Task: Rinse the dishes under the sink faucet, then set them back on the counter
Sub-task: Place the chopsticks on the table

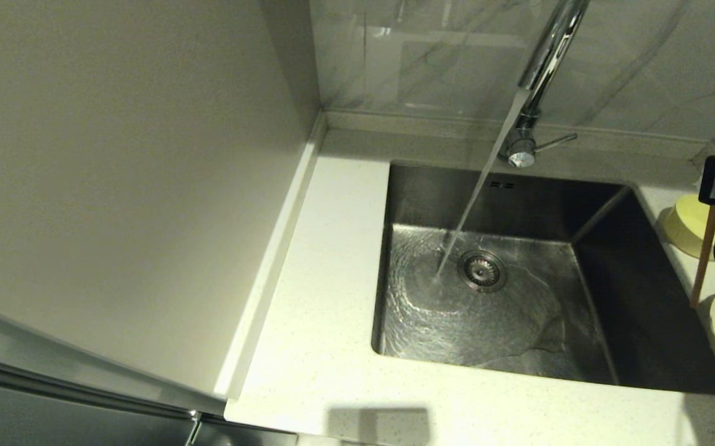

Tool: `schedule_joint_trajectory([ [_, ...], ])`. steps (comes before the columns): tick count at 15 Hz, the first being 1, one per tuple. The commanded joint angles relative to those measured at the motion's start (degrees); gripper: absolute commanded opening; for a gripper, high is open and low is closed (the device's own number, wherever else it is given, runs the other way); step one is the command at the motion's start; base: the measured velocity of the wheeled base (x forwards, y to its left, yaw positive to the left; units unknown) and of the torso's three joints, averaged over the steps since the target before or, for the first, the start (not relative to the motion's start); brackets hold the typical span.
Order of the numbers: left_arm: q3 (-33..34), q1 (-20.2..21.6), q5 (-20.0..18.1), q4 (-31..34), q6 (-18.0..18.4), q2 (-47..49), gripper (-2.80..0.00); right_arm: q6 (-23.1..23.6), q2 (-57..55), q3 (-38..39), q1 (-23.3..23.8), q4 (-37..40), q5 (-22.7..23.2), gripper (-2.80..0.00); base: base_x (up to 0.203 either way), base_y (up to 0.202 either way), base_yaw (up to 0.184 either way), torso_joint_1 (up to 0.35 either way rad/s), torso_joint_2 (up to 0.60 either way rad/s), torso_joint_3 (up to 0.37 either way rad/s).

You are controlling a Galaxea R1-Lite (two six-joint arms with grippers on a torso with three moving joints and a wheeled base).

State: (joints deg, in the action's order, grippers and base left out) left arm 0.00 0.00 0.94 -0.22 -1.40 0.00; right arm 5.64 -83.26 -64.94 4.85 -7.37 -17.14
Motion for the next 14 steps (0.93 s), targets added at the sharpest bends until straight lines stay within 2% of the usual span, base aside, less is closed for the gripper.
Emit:
schedule_joint_trajectory([
  [1, 0.00, 0.00, 0.03, -0.04, -0.01, -0.09, -2.80, 9.48, 1.53, -0.54, 0.88, 0.62, -1.35, -2.80, 0.000, 0.000, 0.000, 0.000, 0.00, 0.000],
  [2, 0.00, 0.00, 0.03, -0.04, -0.01, -0.09, -2.80, 13.75, 0.79, -1.60, 1.47, 0.67, -2.92, -2.80, 0.000, 0.000, 0.000, 0.000, 0.00, 0.000],
  [4, 0.00, 0.00, 0.03, -0.04, -0.01, -0.09, -2.80, 18.63, -0.99, -2.98, 1.91, 0.94, -4.32, -2.80, 0.000, 0.000, 0.000, 0.000, 0.00, 0.000],
  [7, 0.00, 0.00, 0.03, -0.04, -0.01, -0.09, -2.80, 21.74, -1.72, -2.76, 1.92, 3.42, -7.54, -2.80, 0.000, 0.000, 0.000, 0.000, 0.00, 0.000],
  [14, 0.00, 0.00, 0.03, -0.04, -0.01, -0.09, -2.80, 26.06, -4.68, -2.52, 1.96, 2.97, -8.17, -2.80, 0.000, 0.000, 0.000, 0.000, 0.00, 0.000],
])
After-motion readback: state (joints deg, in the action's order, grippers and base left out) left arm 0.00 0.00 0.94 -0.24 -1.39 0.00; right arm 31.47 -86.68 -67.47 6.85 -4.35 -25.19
